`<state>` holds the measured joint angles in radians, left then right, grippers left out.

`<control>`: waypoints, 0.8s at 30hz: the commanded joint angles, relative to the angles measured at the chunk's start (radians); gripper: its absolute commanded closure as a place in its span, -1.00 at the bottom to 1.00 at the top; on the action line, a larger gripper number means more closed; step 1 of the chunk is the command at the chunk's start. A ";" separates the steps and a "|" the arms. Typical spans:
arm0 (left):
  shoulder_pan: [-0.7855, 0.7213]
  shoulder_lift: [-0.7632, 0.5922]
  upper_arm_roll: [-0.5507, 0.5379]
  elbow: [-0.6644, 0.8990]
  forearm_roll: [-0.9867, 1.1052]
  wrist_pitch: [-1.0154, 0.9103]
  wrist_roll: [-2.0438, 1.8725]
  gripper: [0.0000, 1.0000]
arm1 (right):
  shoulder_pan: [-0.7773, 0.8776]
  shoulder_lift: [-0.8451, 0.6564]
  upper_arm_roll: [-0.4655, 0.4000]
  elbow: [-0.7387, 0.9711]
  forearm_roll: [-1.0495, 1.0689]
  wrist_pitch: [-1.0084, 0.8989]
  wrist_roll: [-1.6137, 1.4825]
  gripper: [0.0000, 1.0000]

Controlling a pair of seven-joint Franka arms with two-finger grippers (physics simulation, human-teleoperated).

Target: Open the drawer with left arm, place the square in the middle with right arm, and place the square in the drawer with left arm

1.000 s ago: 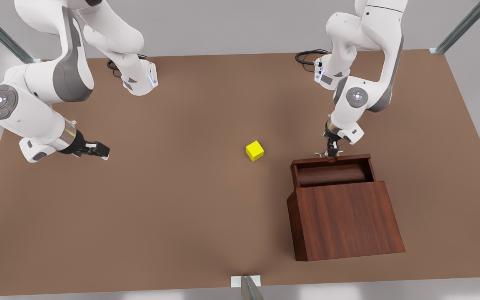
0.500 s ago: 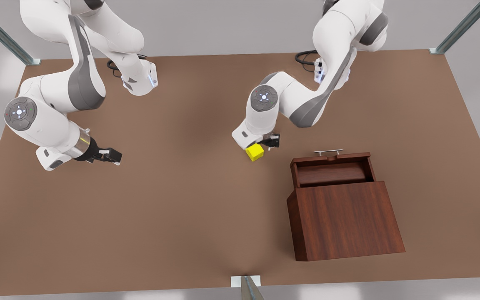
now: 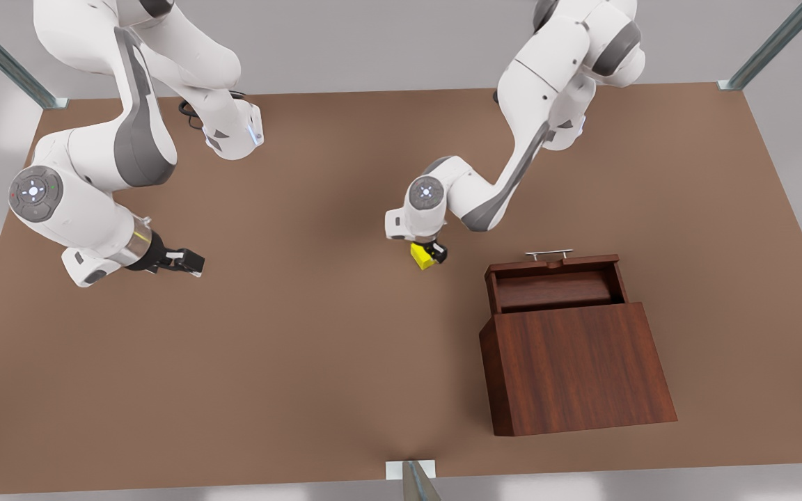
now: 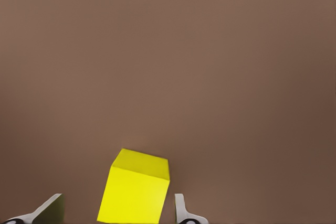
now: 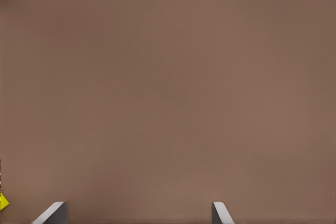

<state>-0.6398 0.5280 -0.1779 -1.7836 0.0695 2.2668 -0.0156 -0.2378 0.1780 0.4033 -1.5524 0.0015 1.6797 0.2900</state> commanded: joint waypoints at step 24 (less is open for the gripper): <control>-0.011 0.095 0.011 -0.076 0.009 0.108 0.097 -1.00 | -0.001 -0.003 -0.003 0.005 0.000 -0.015 -0.002 -1.00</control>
<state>-0.6507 0.6275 -0.1655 -1.8592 0.0776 2.3800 0.0811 -0.2403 0.1750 0.4002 -1.5484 0.0015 1.6653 0.2884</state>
